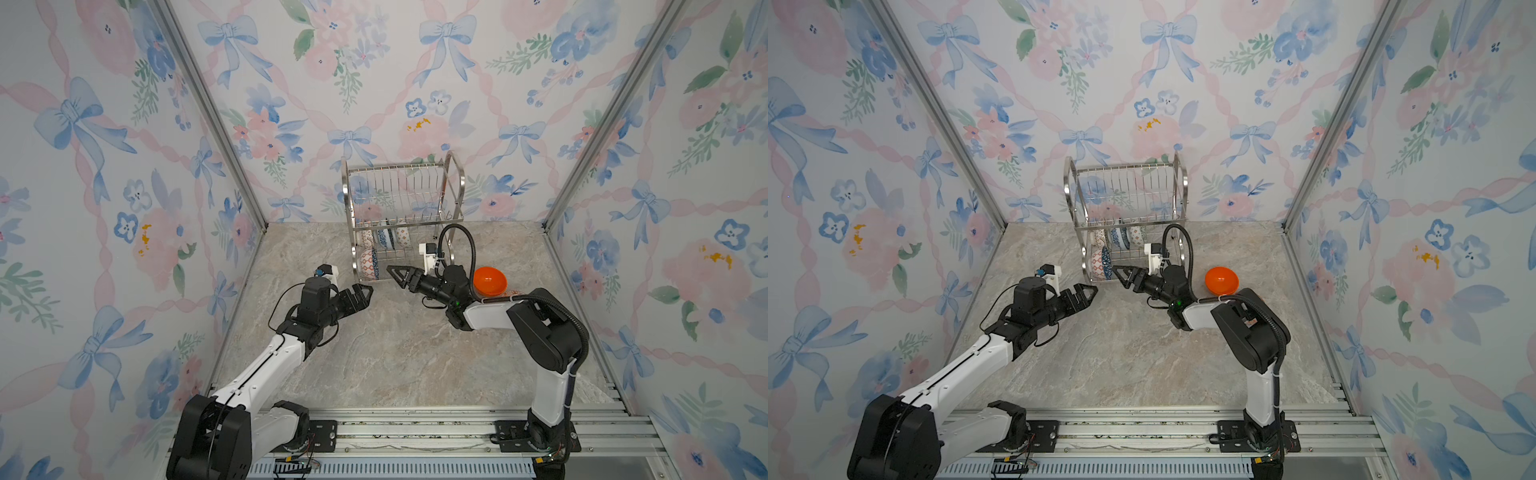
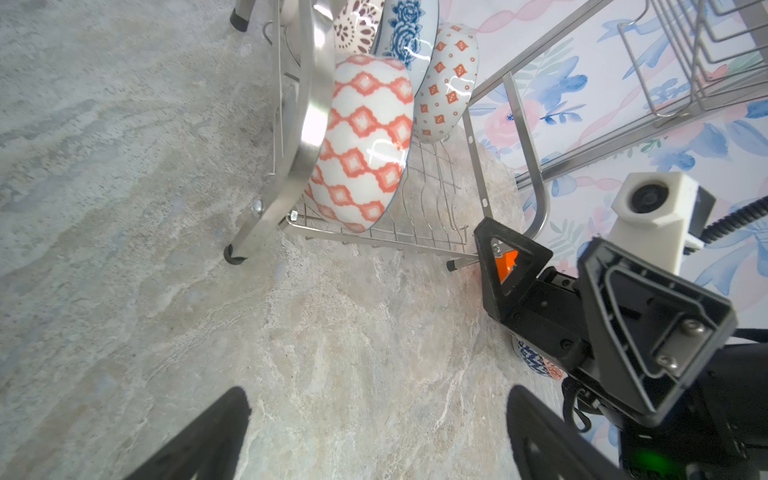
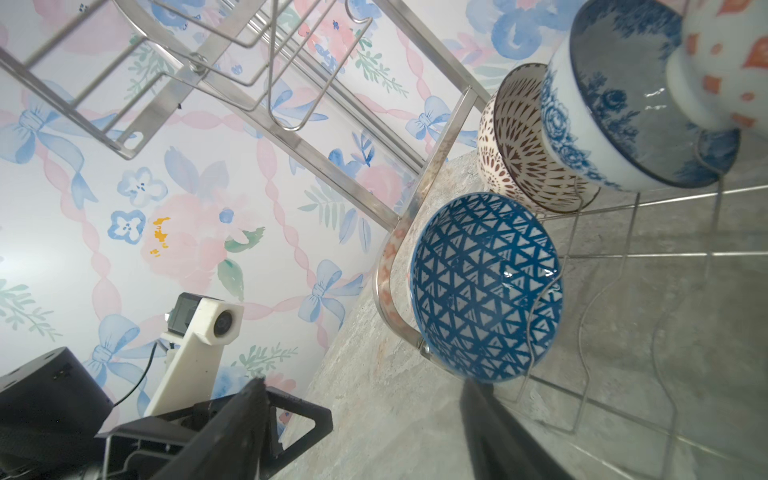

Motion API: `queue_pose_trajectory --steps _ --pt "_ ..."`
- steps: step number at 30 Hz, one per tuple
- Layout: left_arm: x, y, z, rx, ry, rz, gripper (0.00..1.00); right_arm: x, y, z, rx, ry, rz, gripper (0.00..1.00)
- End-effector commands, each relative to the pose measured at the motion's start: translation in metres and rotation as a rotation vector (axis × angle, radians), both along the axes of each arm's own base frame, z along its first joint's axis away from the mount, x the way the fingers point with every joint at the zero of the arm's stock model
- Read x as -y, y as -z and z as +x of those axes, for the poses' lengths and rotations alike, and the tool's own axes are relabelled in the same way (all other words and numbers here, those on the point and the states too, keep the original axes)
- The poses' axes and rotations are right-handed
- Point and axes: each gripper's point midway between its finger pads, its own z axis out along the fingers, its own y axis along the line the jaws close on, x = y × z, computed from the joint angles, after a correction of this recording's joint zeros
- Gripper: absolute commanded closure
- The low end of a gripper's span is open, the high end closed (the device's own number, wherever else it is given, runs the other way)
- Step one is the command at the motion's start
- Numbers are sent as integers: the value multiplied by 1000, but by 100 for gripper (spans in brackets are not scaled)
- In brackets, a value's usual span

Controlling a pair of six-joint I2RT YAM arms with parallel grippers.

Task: Load bowls into a dish rack
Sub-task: Pick up the bowl from the middle-right of the table.

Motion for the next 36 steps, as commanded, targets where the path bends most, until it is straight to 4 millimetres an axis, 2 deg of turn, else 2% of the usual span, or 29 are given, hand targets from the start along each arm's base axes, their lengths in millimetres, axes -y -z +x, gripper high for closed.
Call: queue_pose_trajectory --steps 1,9,12,15,18,21,24,27,30,32,36 --pt "4 -2 -3 6 18 7 2 3 -12 -9 47 18 -11 4" --pt "11 -6 -11 22 38 -9 2 9 -14 -39 67 42 -168 3" --pt "15 -6 -15 26 47 -10 3 20 -13 -50 57 66 -259 3" --pt "25 -4 -20 31 73 3 3 44 -4 -58 32 124 -413 3" --pt "37 -5 -24 45 100 5 3 92 1 -62 -16 282 -625 3" --pt "55 -9 -28 67 136 11 3 157 -5 -64 -72 496 -817 3" --pt "75 -13 -31 84 171 24 3 213 -6 -68 -163 635 -879 3" --pt "94 -14 -33 92 204 33 2 261 0 -70 -268 721 -877 3" --pt "113 -13 -37 96 241 35 3 301 8 -78 -366 811 -885 3" --pt "121 -12 -37 100 253 44 2 319 14 -82 -404 846 -899 3" --pt "136 -12 -37 100 278 49 3 340 37 -88 -490 840 -957 3"
